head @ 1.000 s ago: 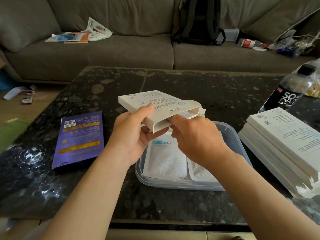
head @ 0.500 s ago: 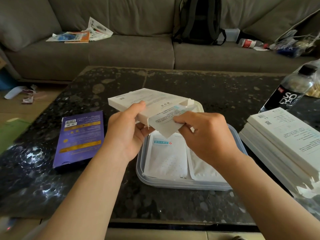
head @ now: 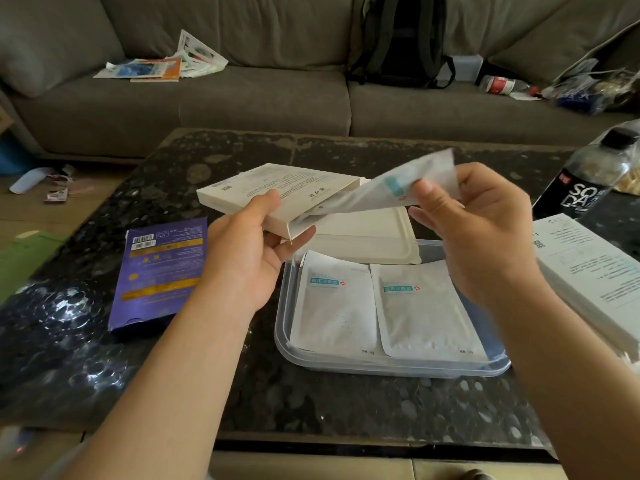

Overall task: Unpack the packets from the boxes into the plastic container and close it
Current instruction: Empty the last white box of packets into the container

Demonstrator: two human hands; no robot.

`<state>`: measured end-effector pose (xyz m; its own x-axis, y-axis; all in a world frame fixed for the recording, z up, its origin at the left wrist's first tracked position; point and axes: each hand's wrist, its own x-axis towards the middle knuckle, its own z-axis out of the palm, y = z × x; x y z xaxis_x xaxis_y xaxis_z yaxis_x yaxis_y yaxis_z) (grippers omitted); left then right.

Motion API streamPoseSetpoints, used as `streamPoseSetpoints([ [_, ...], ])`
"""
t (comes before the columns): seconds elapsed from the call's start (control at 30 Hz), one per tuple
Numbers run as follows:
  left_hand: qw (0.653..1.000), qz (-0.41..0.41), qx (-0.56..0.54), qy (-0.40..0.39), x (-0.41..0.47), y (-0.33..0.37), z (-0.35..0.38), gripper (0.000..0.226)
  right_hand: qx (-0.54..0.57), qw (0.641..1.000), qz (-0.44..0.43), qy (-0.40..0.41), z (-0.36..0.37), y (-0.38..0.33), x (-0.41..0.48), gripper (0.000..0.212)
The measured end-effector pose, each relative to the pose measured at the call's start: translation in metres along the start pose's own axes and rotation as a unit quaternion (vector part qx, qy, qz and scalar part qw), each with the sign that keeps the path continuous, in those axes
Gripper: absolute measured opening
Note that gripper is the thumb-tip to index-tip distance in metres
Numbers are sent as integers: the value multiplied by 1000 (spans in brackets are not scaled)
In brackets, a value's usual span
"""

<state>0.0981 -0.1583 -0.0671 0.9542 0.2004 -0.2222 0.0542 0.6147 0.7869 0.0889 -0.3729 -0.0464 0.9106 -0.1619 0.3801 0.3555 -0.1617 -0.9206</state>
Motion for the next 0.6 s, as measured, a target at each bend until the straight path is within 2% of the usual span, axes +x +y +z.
streamPoseSetpoints([
  [0.13, 1000, 14, 6, 15, 1, -1, 0, 29, 127, 987, 77, 55, -10, 3, 5, 16],
  [0.27, 1000, 22, 5, 20, 1, -1, -2, 27, 110, 984, 125, 64, -18, 6, 9, 7],
  [0.43, 999, 31, 6, 34, 2, 1, -3, 30, 79, 980, 180, -43, -24, 12, 10, 13],
  [0.5, 999, 28, 4, 35, 2, 1, -4, 29, 15, 977, 190, -93, -25, 17, 9, 19],
  [0.6, 999, 23, 2, 34, 2, 0, -4, 30, -50, 969, 203, -134, -19, 21, 5, 15],
])
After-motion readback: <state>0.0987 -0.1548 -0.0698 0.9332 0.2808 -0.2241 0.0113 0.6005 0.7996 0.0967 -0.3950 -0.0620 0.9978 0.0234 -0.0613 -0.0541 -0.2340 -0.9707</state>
